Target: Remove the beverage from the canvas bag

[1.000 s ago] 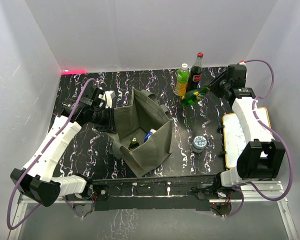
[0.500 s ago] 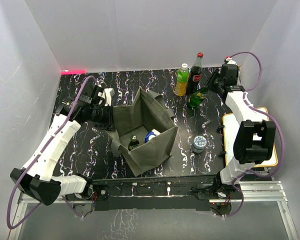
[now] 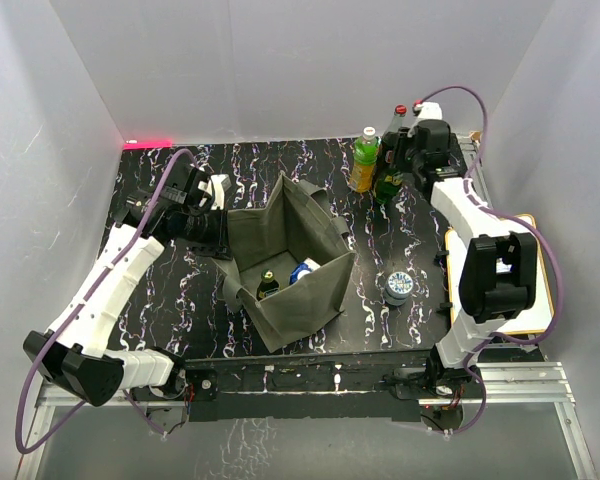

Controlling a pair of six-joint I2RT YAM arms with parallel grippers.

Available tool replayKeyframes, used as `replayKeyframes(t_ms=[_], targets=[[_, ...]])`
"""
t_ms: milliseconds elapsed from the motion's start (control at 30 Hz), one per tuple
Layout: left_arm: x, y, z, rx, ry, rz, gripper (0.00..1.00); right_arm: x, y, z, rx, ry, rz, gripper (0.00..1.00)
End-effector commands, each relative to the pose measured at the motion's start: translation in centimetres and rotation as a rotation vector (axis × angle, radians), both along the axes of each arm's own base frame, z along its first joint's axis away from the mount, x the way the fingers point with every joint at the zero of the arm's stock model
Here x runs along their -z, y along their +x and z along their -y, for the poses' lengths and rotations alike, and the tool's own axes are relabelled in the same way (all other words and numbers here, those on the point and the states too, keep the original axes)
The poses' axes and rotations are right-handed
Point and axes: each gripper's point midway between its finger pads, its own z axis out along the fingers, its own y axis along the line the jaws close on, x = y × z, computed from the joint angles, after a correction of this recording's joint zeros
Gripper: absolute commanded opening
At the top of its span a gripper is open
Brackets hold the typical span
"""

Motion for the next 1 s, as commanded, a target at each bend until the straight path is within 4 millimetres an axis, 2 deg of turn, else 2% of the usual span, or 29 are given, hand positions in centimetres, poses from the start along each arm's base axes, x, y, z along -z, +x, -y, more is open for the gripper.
replayKeyframes(t_ms=[0, 133, 233, 267, 333, 433, 533, 633, 733, 833, 967], targets=[[-3.0, 1.9, 0.1, -0.008, -0.024, 0.139, 0.05, -7.5, 1.5, -1.8, -0.032, -0.111, 0.32, 0.09], [-3.0, 1.8, 0.0, -0.011, -0.022, 0.139, 0.05, -5.8, 1.0, -2.1, -0.032, -0.116, 0.284, 0.27], [-3.1, 1.8, 0.0, -0.014, -0.02, 0.139, 0.05, -5.0, 0.5, -1.9, -0.026, -0.112, 0.266, 0.33], [-3.1, 1.9, 0.0, -0.014, -0.021, 0.14, 0.05, -4.9, 0.4, -1.9, -0.024, -0.111, 0.261, 0.38], [-3.2, 2.1, 0.1, -0.014, -0.022, 0.142, 0.05, -5.3, 0.3, -1.9, -0.028, -0.114, 0.25, 0.5], [-3.3, 2.3, 0.3, -0.014, -0.029, 0.143, 0.05, -6.5, 0.2, -1.8, -0.022, -0.115, 0.238, 0.78], [-3.4, 2.5, 0.6, -0.014, -0.036, 0.138, 0.04, -8.1, -0.7, -1.5, -0.003, -0.097, 0.216, 0.91], [-3.4, 2.6, 0.8, -0.016, -0.046, 0.131, 0.04, -8.8, -2.9, -1.6, -0.005, -0.056, 0.197, 0.95], [-3.5, 2.7, 1.0, -0.025, -0.056, 0.127, 0.04, -8.2, -6.4, -1.9, -0.027, 0.002, 0.162, 0.97], [-3.6, 2.8, 1.3, -0.034, -0.074, 0.127, 0.04, -6.2, -10.6, -2.6, -0.049, 0.098, 0.098, 0.98], [-4.2, 3.4, 2.0, -0.05, -0.12, 0.145, 0.03, -2.8, -16.3, -5.1, -0.15, 0.262, -0.008, 0.98]])
